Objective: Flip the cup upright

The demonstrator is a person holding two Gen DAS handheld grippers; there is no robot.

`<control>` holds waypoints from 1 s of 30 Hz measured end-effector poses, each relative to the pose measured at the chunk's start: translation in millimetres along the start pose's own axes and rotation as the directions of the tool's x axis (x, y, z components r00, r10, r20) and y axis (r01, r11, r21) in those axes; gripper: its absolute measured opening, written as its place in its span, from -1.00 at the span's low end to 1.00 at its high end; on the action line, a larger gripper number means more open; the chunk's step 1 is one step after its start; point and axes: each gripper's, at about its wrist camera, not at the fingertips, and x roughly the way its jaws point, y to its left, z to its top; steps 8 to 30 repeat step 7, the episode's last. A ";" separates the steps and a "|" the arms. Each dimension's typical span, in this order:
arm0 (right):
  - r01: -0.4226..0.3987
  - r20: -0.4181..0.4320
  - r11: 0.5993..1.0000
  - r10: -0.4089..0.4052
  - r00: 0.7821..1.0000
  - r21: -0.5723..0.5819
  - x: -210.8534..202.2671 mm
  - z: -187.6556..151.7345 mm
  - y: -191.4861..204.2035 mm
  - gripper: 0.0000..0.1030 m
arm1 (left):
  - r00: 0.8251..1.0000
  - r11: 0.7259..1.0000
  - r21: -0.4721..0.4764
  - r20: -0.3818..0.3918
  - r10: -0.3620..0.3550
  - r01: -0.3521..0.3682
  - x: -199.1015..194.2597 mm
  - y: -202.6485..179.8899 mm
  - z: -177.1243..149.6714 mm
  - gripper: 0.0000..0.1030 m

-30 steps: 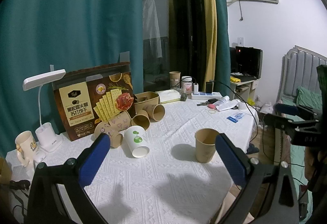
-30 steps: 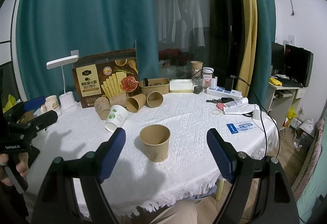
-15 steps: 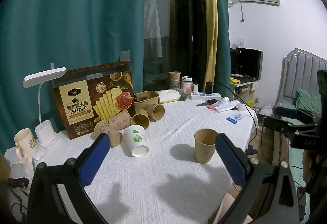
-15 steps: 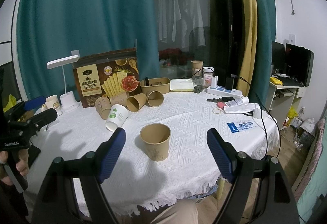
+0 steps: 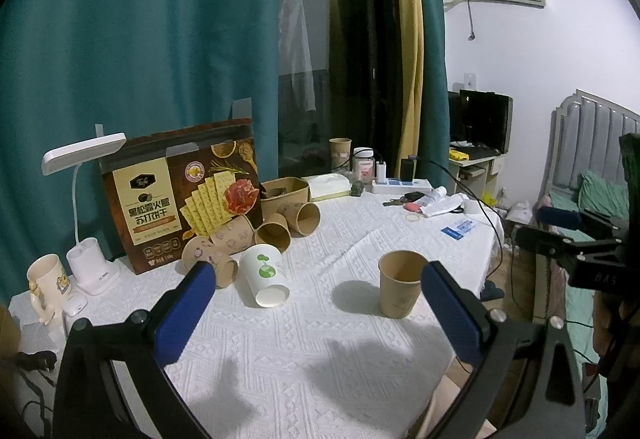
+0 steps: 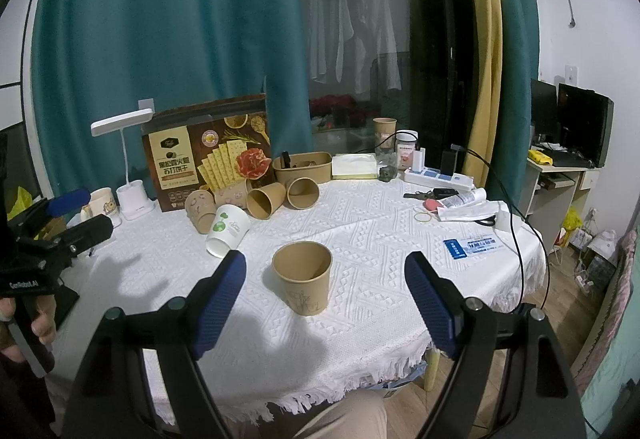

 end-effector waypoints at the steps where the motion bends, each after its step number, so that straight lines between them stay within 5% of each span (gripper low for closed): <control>1: 0.000 -0.001 1.000 0.000 1.000 0.002 0.2 -0.7 -0.9 0.55 | 1.000 1.000 0.000 -0.002 -0.003 0.003 0.5 -0.5 0.5 0.99; 30: 0.002 -0.005 1.000 -0.002 1.000 0.004 1.7 -1.2 -3.6 0.55 | 1.000 1.000 -0.001 -0.002 -0.006 0.006 3.8 -0.5 3.3 0.99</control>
